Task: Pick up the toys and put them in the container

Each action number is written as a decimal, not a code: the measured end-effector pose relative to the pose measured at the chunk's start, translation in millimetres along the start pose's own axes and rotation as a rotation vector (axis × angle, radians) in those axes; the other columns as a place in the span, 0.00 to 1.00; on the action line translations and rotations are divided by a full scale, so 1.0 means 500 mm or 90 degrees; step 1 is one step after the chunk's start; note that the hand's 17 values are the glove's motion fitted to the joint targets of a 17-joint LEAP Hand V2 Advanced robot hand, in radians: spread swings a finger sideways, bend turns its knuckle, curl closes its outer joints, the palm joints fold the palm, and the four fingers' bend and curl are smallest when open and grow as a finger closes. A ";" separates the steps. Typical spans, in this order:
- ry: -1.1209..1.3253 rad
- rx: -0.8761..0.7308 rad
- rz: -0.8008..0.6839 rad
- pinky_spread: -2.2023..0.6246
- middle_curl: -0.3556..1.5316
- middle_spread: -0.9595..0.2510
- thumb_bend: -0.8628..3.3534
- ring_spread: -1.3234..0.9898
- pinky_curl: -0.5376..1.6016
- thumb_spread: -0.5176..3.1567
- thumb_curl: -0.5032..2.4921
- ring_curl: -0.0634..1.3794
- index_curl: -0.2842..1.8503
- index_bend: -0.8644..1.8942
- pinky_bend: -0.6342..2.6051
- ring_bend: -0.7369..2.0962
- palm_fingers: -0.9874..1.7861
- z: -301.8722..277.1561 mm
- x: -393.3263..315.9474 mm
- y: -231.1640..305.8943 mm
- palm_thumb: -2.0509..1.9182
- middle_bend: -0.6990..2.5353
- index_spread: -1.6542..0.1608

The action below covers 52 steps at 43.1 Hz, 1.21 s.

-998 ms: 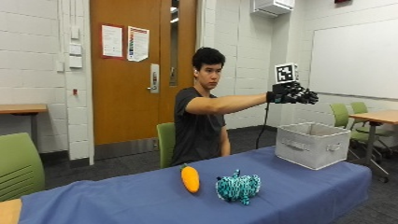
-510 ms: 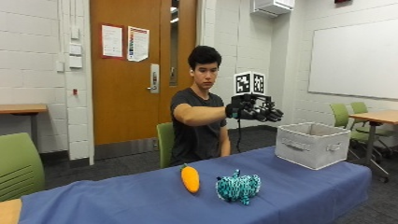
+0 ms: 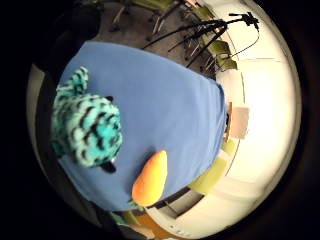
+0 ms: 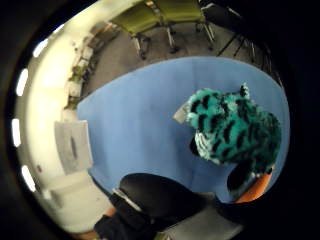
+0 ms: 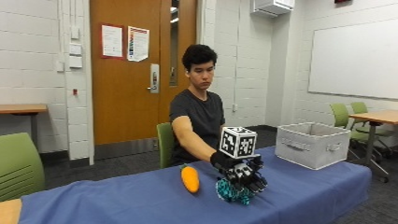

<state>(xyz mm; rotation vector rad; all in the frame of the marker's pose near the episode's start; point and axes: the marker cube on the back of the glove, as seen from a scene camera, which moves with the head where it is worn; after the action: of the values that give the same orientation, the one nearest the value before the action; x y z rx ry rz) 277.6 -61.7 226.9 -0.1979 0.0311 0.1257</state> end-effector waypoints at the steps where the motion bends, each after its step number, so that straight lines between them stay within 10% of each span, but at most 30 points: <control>1: -0.002 -0.005 0.001 0.73 0.41 0.67 0.17 0.41 0.40 0.36 0.23 0.21 0.33 0.37 0.47 0.46 0.34 0.013 0.003 -0.001 0.47 0.32 0.74; 24: -0.042 0.006 0.030 0.70 0.40 0.62 0.22 0.36 0.37 0.41 0.25 0.21 0.42 0.60 0.39 0.46 0.57 0.085 0.027 0.013 0.55 0.30 0.72; 38: -0.025 -0.021 0.031 0.63 0.46 0.49 0.27 0.37 0.40 0.40 0.32 0.33 0.46 0.44 0.42 0.64 0.79 0.016 0.003 0.073 0.66 0.40 0.71; 52: -0.004 0.064 -0.007 0.61 0.53 0.47 0.27 0.40 0.42 0.36 0.37 0.39 0.56 0.37 0.44 0.71 0.78 -0.259 -0.114 0.108 0.68 0.50 0.67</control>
<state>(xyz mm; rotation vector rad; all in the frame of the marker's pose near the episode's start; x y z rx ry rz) 212.0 -41.7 92.0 -0.0969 0.0302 0.1128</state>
